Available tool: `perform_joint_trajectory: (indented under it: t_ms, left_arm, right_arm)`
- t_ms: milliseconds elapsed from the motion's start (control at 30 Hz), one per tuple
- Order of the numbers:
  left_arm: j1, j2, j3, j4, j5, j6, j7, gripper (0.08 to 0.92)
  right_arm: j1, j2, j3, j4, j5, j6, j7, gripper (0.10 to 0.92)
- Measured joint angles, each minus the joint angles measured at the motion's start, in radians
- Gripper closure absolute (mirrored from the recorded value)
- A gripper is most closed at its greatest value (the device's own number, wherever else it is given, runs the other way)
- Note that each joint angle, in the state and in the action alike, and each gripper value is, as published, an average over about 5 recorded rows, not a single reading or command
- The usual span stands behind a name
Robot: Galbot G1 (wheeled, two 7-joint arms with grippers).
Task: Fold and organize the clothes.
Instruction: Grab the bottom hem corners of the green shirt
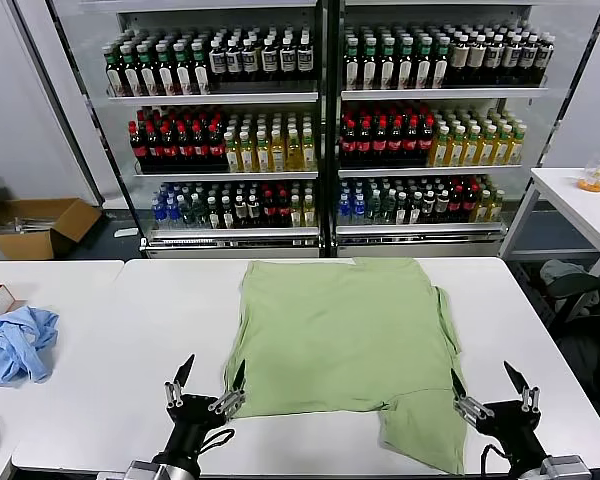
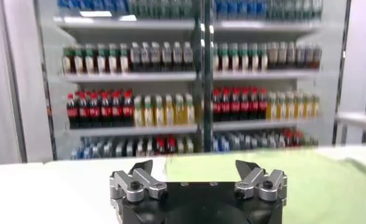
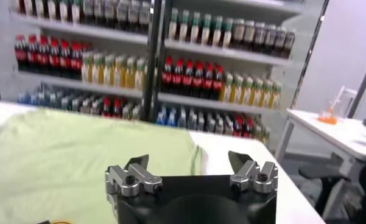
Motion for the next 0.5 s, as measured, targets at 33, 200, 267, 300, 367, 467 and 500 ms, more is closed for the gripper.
perform_joint_trajectory:
  t_ms: [33,200,267,300,367,467,500]
  left_arm:
    - [-0.002,0.001,0.001,0.003,0.002,0.01,0.0,0.177]
    - [-0.014,0.008,0.011,0.024,0.02,0.084,0.006,0.177]
    - [-0.018,0.01,0.016,0.033,0.031,0.108,0.01,0.177]
    - [-0.021,0.012,0.018,0.038,0.036,0.119,0.012,0.177]
    - [-0.028,0.014,0.021,0.049,0.043,0.137,0.014,0.177]
    - [-0.04,0.018,0.024,0.067,0.049,0.159,0.015,0.177]
    - [-0.044,0.019,0.025,0.073,0.05,0.165,0.014,0.177]
  right_arm:
    - [-0.002,0.0,-0.002,-0.002,0.0,-0.003,0.001,0.203]
    - [-0.012,0.003,-0.022,-0.017,-0.005,-0.03,0.009,0.203]
    - [-0.013,0.006,-0.033,-0.025,-0.008,-0.04,0.012,0.203]
    - [-0.013,0.007,-0.039,-0.03,-0.009,-0.044,0.013,0.203]
    - [-0.012,0.01,-0.052,-0.039,-0.009,-0.052,0.014,0.203]
    - [-0.011,0.014,-0.073,-0.052,-0.008,-0.063,0.013,0.203]
    - [-0.009,0.016,-0.08,-0.057,-0.007,-0.067,0.012,0.203]
